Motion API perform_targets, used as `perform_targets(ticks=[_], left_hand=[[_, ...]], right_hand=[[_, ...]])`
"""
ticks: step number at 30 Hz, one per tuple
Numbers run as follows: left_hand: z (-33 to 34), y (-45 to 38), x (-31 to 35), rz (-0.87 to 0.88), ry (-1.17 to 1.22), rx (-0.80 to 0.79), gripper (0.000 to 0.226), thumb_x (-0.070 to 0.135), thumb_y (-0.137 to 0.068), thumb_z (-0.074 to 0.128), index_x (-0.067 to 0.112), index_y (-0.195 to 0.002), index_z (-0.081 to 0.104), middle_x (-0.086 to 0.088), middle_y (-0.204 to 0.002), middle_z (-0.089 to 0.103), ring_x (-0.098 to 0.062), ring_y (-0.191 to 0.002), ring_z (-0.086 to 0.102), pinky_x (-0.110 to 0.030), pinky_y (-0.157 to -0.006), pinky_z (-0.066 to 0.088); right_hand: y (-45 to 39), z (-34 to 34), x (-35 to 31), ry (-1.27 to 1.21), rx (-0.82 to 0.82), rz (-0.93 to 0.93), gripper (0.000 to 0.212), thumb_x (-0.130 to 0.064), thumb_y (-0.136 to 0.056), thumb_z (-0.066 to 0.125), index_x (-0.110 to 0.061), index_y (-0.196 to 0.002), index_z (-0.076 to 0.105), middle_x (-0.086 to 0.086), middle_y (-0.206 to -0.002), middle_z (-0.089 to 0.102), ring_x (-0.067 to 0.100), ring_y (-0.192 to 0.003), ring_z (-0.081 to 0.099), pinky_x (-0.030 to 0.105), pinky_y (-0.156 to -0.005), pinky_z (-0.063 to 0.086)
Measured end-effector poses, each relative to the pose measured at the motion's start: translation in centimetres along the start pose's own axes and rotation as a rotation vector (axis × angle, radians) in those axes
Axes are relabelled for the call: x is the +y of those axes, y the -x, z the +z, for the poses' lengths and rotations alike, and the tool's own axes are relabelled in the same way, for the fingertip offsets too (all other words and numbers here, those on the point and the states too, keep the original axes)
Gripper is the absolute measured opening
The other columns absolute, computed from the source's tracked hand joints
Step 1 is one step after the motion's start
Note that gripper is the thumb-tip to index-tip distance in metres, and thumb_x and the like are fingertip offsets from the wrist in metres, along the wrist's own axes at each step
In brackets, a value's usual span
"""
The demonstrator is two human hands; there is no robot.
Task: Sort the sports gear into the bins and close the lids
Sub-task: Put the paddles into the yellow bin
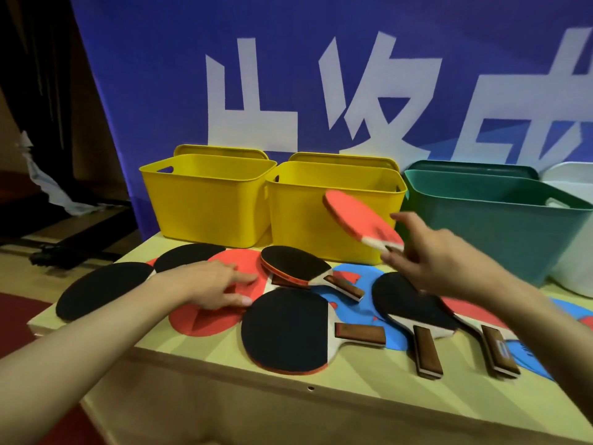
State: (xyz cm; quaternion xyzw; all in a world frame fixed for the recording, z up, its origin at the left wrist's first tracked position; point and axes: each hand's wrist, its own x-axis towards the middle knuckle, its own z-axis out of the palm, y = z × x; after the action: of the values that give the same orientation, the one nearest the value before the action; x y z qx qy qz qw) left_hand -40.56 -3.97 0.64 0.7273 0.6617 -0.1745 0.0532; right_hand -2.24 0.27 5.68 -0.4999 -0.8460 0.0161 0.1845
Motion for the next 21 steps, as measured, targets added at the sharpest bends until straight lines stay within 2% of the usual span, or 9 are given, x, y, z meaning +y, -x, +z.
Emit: perform_targets(ticks=[3,6,8,11,14,16,19,21], left_hand=[[-0.3,-1.1,-0.3,0.078,-0.089,0.015,0.071,0.072,-0.095,0.043,0.045,-0.158,0.025,-0.007,-0.155,0.047,-0.029,-0.140,0.046,-0.044,-0.113,0.039],[-0.6,-2.3,-0.7,0.119,-0.093,0.035,0.073,0.069,-0.093,0.051,0.045,-0.158,0.026,0.002,-0.136,0.064,-0.025,-0.125,0.057,-0.037,-0.101,0.044],[-0.4,-3.1,-0.8,0.123,-0.109,0.042,0.074,0.066,-0.093,0.055,0.045,-0.158,0.027,-0.001,-0.130,0.066,-0.026,-0.120,0.058,-0.035,-0.094,0.044],[0.2,-4.0,-1.0,0.101,-0.093,0.042,0.074,0.066,-0.091,0.059,0.047,-0.156,0.029,-0.002,-0.133,0.063,-0.027,-0.124,0.056,-0.039,-0.102,0.045],[0.4,-4.7,-1.4,0.094,-0.065,0.020,0.076,0.068,-0.088,0.061,0.049,-0.155,0.030,0.000,-0.134,0.062,-0.027,-0.125,0.055,-0.042,-0.104,0.046],[0.3,-4.8,-1.5,0.119,-0.075,0.032,0.077,0.069,-0.088,0.061,0.048,-0.155,0.029,-0.001,-0.134,0.061,-0.028,-0.124,0.055,-0.041,-0.103,0.047],[-0.5,-4.4,-1.4,0.164,-0.112,0.063,0.077,0.070,-0.088,0.059,0.046,-0.156,0.030,-0.001,-0.135,0.061,-0.028,-0.128,0.052,-0.038,-0.101,0.042],[-0.8,-4.5,-1.6,0.179,-0.114,0.063,0.078,0.071,-0.086,0.061,0.046,-0.154,0.034,-0.001,-0.136,0.062,-0.027,-0.129,0.053,-0.037,-0.101,0.043]], right_hand=[[-4.7,-3.2,-0.7,0.042,0.152,-0.046,0.061,-0.067,-0.089,0.051,-0.034,-0.138,0.036,-0.002,-0.081,0.068,0.025,-0.069,0.064,0.047,-0.065,0.057],[-10.4,-5.4,-1.0,0.035,0.138,-0.051,0.063,-0.059,-0.093,0.060,-0.027,-0.143,0.040,-0.002,-0.092,0.067,0.016,-0.074,0.065,0.045,-0.073,0.060],[-14.0,-6.1,-1.0,0.069,0.109,-0.068,0.065,-0.057,-0.092,0.062,-0.024,-0.144,0.043,-0.003,-0.095,0.065,0.019,-0.081,0.067,0.046,-0.079,0.060],[-18.5,-6.3,-0.4,0.079,0.068,-0.061,0.059,-0.050,-0.094,0.062,-0.017,-0.140,0.050,0.001,-0.096,0.069,0.019,-0.086,0.066,0.045,-0.086,0.058],[-21.8,-4.7,0.3,0.092,-0.038,-0.024,0.044,-0.044,-0.097,0.061,-0.010,-0.125,0.064,0.004,-0.096,0.073,0.020,-0.084,0.068,0.043,-0.084,0.059],[-23.1,-2.4,0.8,0.163,-0.108,-0.046,0.041,-0.044,-0.097,0.060,-0.012,-0.119,0.071,0.006,-0.102,0.074,0.022,-0.088,0.067,0.042,-0.083,0.058],[-24.1,0.3,1.5,0.142,-0.220,-0.064,0.042,-0.045,-0.100,0.056,-0.018,-0.129,0.068,0.001,-0.123,0.068,0.020,-0.105,0.061,0.035,-0.089,0.050],[-24.5,0.6,1.9,0.058,-0.323,0.011,0.044,-0.046,-0.102,0.051,-0.023,-0.138,0.061,-0.003,-0.132,0.059,0.019,-0.119,0.053,0.039,-0.101,0.043]])
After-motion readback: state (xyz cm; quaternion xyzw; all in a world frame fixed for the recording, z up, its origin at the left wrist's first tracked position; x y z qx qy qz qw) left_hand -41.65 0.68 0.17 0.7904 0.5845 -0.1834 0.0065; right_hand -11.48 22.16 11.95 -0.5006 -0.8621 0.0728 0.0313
